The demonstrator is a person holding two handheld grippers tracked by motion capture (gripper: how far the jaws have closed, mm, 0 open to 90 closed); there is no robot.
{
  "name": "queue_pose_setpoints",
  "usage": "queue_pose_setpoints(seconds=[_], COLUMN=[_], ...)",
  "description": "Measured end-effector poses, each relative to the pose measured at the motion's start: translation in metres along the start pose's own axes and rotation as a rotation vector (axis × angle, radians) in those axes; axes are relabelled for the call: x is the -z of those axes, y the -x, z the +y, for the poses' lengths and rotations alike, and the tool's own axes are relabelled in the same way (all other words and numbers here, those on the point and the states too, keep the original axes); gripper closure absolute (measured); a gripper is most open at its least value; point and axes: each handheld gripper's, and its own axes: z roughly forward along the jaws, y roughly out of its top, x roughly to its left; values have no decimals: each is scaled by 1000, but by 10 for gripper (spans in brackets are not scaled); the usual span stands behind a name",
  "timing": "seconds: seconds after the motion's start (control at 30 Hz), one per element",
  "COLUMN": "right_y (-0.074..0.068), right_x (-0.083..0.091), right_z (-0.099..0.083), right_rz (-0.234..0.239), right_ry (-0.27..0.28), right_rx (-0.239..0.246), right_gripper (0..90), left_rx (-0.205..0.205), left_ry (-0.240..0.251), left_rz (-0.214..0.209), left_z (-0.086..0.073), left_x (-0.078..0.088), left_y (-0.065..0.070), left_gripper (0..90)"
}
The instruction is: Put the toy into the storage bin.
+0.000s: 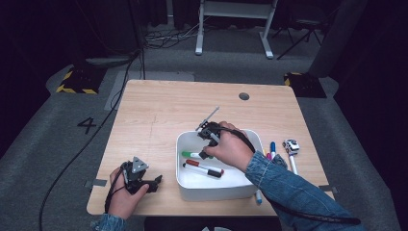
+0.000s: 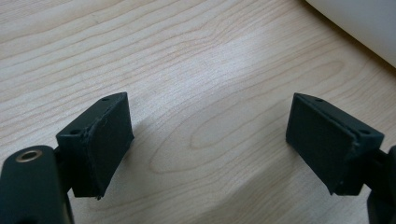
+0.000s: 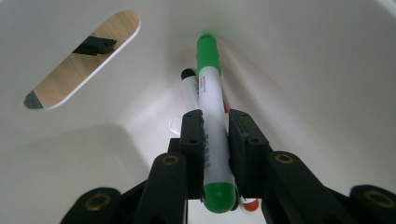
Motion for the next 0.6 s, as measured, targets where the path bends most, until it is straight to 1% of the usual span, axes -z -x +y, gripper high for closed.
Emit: queue_pose_setpoints(seconds=[0.03, 0.07, 0.17, 0.23, 0.27, 0.37, 0.43, 0.53, 0.57, 0.6], right_y=[0, 0, 2, 3, 4, 7, 9, 11, 12, 11], right_x=[-1, -3, -7, -8, -11, -14, -16, -16, -15, -13], right_z=[0, 0, -1, -2, -4, -7, -8, -10, -12, -13], right_rz=[-3, -7, -17, -16, -25, -33, -26, -23, -23, -15], right_ry=[-5, -15, -16, -19, -35, -44, -51, -41, -26, -25], right_rx=[4, -4, 3, -2, -15, -11, -27, -26, -20, -29], right_gripper=[764, 764, 764, 763, 763, 763, 762, 758, 728, 716], left_rx=[0, 0, 0, 0, 0, 0, 0, 0, 0, 0], left_ry=[0, 0, 0, 0, 0, 0, 0, 0, 0, 0], left_rz=[0, 0, 0, 0, 0, 0, 0, 0, -1, -1], left_z=[0, 0, 0, 0, 0, 0, 0, 0, 0, 0], left_x=[0, 0, 0, 0, 0, 0, 0, 0, 0, 0], left_y=[0, 0, 0, 0, 0, 0, 0, 0, 0, 0], left_gripper=[148, 148, 148, 148, 148, 148, 148, 148, 147, 147])
